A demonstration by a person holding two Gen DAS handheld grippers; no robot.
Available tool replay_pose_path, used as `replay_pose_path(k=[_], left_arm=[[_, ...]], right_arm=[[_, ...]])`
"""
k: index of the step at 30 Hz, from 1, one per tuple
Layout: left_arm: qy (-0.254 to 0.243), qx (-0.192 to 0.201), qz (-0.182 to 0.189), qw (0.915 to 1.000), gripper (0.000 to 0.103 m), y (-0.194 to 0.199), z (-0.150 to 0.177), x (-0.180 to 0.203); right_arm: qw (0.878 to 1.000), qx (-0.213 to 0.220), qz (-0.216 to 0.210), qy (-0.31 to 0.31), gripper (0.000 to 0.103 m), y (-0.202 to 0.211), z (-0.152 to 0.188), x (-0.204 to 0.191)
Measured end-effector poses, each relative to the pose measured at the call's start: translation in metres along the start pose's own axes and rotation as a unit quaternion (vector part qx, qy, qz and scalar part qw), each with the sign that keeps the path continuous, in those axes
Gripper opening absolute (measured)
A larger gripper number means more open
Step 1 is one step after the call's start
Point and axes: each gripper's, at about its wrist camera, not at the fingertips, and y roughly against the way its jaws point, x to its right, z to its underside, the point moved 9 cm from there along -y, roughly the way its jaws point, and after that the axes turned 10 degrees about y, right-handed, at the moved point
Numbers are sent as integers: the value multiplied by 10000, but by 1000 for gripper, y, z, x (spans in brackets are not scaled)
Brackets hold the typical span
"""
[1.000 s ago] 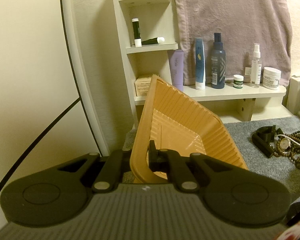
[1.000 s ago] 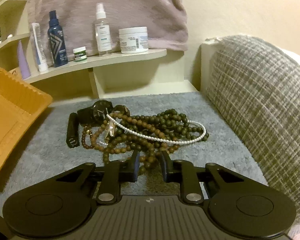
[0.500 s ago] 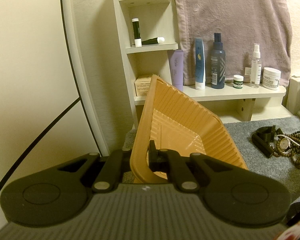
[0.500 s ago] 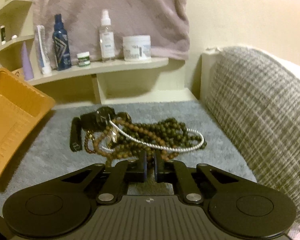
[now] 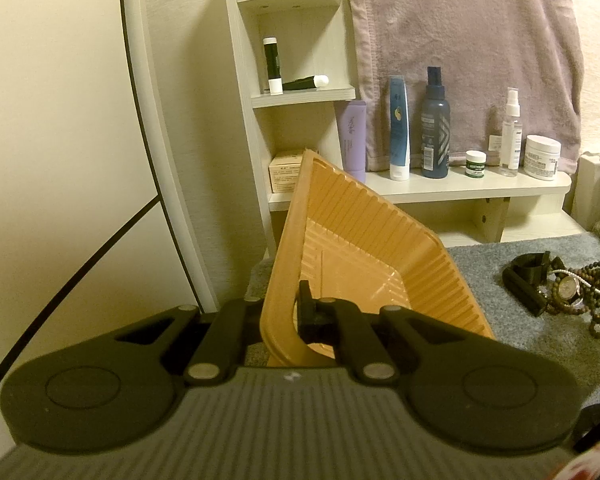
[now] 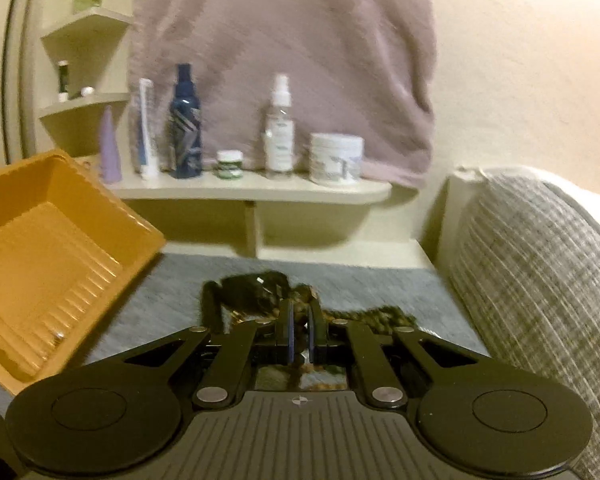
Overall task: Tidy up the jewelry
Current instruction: 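Grasp a brown bead bracelet with the right tool and release it into the tray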
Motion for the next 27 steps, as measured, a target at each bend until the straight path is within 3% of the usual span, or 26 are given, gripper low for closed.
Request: replay_pose_path(k=[12,19,27], left_arm=[[16,3,14,10000,5,1,0,1],[16,10,42,10000,5,0,-2,1],[41,4,54,10000,5,1,-2,0]], right_arm=[[9951,388,-894,149,6,4,-41,-61],[9841,542,-1654,345,6,8,-58,-113],[9704,402,-2313,567,6,7,-54,-156]])
